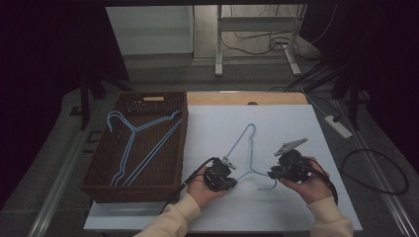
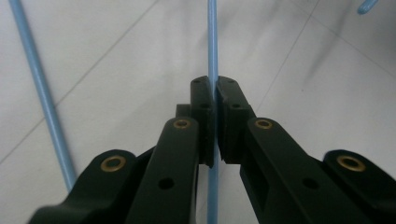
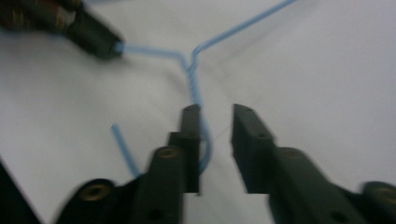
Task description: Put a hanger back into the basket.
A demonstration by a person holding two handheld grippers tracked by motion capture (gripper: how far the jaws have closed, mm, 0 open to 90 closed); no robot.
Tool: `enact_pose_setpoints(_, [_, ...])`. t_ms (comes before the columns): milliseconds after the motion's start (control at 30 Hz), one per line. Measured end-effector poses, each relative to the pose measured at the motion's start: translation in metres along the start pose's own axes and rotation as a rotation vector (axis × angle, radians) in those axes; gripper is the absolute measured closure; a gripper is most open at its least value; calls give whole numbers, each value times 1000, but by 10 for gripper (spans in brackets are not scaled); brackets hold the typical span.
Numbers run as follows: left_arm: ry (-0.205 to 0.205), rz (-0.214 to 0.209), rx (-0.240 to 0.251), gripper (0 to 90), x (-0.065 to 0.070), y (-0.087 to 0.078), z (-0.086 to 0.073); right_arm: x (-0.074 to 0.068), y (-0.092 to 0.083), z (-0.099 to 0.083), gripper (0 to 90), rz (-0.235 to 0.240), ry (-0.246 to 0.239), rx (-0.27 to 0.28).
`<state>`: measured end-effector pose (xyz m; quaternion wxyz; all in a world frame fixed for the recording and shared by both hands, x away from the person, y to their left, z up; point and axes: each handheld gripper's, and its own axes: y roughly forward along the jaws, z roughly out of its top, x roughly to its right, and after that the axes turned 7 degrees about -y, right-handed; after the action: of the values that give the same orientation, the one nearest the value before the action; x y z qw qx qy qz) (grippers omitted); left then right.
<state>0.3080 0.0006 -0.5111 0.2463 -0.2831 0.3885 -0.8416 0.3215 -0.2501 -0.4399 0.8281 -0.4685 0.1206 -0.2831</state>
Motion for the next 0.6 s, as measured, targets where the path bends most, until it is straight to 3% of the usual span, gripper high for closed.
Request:
enact_pose_setpoints(67, [1, 9, 22, 863, 2, -5, -1, 8, -11, -2, 562, -82, 72, 111])
enact_pose_setpoints(233, [0, 17, 77, 864, 4, -18, -7, 24, -22, -17, 507, -152, 171, 263])
enact_pose_setpoints(367, [1, 21, 100, 864, 5, -27, -10, 33, -20, -27, 484, -141, 194, 290])
enact_pose_setpoints(600, [-1, 27, 145, 865, 6, -45, -13, 37, -6, -37, 473, -100, 182, 287])
